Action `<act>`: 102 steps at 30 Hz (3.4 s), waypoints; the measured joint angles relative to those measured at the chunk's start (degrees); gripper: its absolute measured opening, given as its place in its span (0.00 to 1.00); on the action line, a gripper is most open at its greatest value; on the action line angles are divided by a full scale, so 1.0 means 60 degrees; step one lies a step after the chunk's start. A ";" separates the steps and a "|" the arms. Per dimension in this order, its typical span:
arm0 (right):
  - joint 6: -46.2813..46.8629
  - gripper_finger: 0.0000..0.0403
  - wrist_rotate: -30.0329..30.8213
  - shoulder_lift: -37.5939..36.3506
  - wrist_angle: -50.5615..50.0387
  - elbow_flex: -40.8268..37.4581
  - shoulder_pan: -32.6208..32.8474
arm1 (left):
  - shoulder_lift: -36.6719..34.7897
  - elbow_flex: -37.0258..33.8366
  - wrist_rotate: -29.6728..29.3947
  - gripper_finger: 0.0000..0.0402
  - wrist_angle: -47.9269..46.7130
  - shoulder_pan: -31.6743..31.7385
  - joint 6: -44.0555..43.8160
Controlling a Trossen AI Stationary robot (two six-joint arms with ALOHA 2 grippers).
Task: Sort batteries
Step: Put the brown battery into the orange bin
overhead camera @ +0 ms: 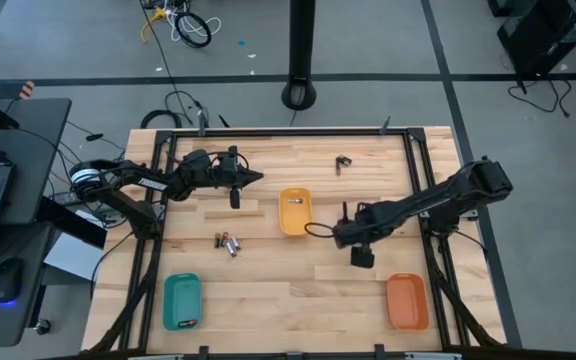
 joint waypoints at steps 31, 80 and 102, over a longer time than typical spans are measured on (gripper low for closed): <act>-0.2687 0.81 -0.0328 0.1296 0.0611 -0.0146 -0.0881 | -0.0004 -0.0003 -0.0201 0.01 -0.0579 -0.0007 0.0251; 0.3428 0.58 -0.3111 0.1306 -0.3476 0.3592 0.3380 | -0.0004 0.0000 -0.0190 0.01 -0.0795 -0.0010 0.0284; 0.5161 0.58 -0.3013 0.1306 -0.0509 0.0796 0.5682 | -0.0004 -0.0003 -0.0309 0.01 -0.1068 -0.0011 0.0441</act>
